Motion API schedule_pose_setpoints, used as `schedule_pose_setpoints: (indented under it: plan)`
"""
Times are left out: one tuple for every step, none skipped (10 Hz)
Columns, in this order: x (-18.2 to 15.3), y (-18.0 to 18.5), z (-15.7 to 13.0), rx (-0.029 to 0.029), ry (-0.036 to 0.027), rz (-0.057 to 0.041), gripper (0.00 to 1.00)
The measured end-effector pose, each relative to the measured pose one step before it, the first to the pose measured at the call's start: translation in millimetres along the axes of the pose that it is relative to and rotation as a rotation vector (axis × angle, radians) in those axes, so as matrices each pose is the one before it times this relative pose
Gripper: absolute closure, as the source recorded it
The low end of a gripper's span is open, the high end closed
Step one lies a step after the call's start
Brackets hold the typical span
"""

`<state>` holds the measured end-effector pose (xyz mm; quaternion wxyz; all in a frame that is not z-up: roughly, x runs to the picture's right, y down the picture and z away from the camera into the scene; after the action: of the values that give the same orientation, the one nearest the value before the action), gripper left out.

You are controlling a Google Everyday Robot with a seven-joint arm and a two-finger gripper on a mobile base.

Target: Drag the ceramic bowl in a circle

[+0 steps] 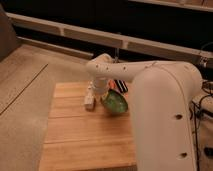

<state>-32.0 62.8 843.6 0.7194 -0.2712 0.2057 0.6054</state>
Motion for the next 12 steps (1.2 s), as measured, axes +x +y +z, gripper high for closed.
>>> schedule_pose_setpoints:
  plan:
    - [-2.46,-3.81,3.3,0.01148,0.00447,-0.00241,1.0]
    - [-1.83,-11.65,4.41,0.02931,0.00602,0.0041,1.0]
    - [-1.74,-20.87,4.16,0.05207,0.0071,0.01105,1.0]
    - [-0.91,-17.93,2.12,0.04219,0.00741,0.02313,1.0]
    - [-0.64,-14.33,-0.66,0.03101,0.00217,0.0257,1.0]
    - [1.06,-5.94,-2.06,0.01063,0.00162,0.01589,1.0]
    - [3.26,0.95,-5.41,-0.004,0.00275,0.01087,1.0]
    - [5.97,8.75,-6.8,-0.01968,0.00902,0.00248,1.0]
    - [6.65,11.2,-5.94,-0.02397,0.01447,-0.00321,1.0]
    - [13.03,17.84,-3.6,-0.04442,0.04275,-0.01393,1.0]
    - [9.18,14.77,-0.7,-0.03714,0.03628,-0.01965,1.0]
    - [2.52,10.19,0.92,-0.02121,0.02033,-0.01929,1.0]
